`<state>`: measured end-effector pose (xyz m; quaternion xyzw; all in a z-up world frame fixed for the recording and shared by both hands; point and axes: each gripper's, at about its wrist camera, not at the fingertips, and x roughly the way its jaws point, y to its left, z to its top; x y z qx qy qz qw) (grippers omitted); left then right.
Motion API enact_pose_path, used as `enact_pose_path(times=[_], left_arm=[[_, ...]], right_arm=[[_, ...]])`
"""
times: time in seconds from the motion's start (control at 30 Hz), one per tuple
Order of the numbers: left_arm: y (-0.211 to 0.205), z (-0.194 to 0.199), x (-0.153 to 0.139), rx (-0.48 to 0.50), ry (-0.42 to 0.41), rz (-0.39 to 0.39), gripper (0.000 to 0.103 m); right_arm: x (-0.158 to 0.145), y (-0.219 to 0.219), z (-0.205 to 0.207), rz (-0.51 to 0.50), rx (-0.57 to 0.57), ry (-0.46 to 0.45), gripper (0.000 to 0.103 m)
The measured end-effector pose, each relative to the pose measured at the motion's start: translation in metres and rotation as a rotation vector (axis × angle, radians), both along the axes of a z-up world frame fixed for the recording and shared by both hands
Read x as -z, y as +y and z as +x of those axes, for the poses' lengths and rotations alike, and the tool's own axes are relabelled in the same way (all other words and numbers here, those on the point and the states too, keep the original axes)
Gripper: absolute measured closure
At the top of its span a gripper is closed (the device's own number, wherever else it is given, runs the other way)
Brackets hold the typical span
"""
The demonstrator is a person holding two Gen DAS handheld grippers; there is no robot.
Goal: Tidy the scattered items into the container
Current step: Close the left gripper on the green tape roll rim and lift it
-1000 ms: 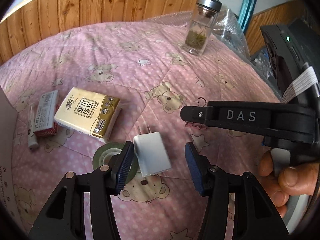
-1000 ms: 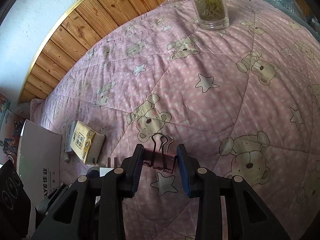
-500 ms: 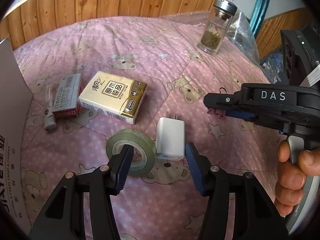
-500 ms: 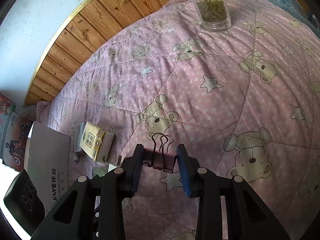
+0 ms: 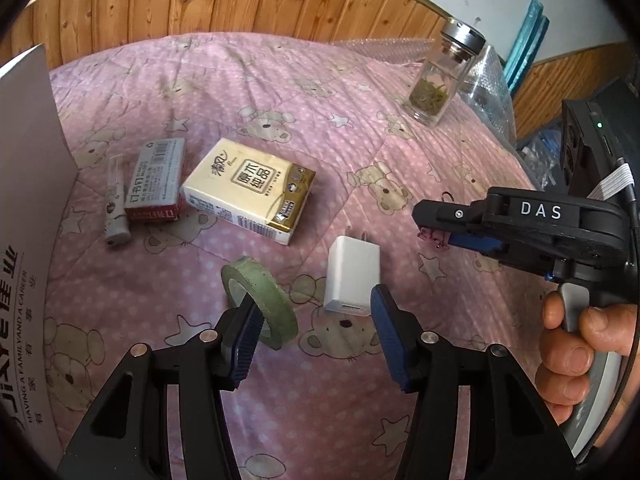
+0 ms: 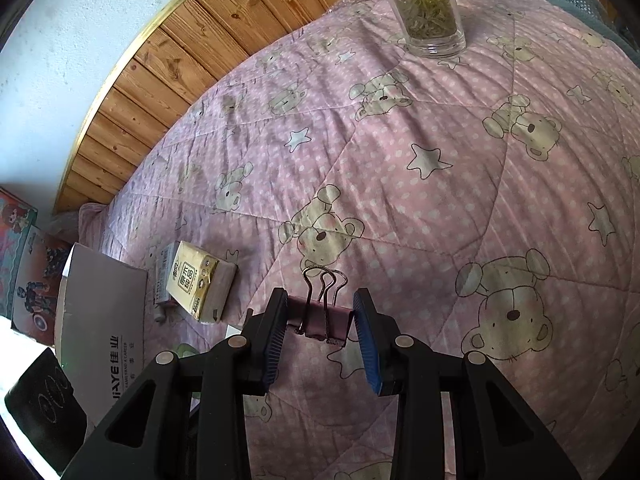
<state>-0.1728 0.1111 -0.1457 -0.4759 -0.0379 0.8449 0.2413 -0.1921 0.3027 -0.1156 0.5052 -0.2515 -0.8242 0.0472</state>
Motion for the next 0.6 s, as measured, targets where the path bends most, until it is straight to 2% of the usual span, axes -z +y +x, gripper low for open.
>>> enact_pose_path(times=[0.2, 0.23, 0.27, 0.33, 0.6], left_arm=[[-0.021, -0.005, 0.003, -0.077, -0.042, 0.145, 0.05], [-0.023, -0.005, 0.004, -0.096, -0.04, 0.142, 0.06], [-0.024, -0.006, 0.005, -0.123, -0.037, 0.117, 0.078], [-0.026, -0.007, 0.006, -0.15, -0.036, 0.103, 0.087], [-0.021, 0.002, -0.002, -0.147, -0.018, 0.051, 0.089]], right_arm=[[0.002, -0.003, -0.001, -0.012, -0.011, -0.002, 0.068], [0.003, -0.003, -0.001, -0.014, -0.014, -0.002, 0.068], [0.003, -0.004, -0.001, -0.016, -0.017, -0.002, 0.068], [0.003, -0.005, -0.001, -0.018, -0.021, 0.001, 0.068], [-0.002, -0.014, 0.001, -0.02, -0.051, 0.022, 0.068]])
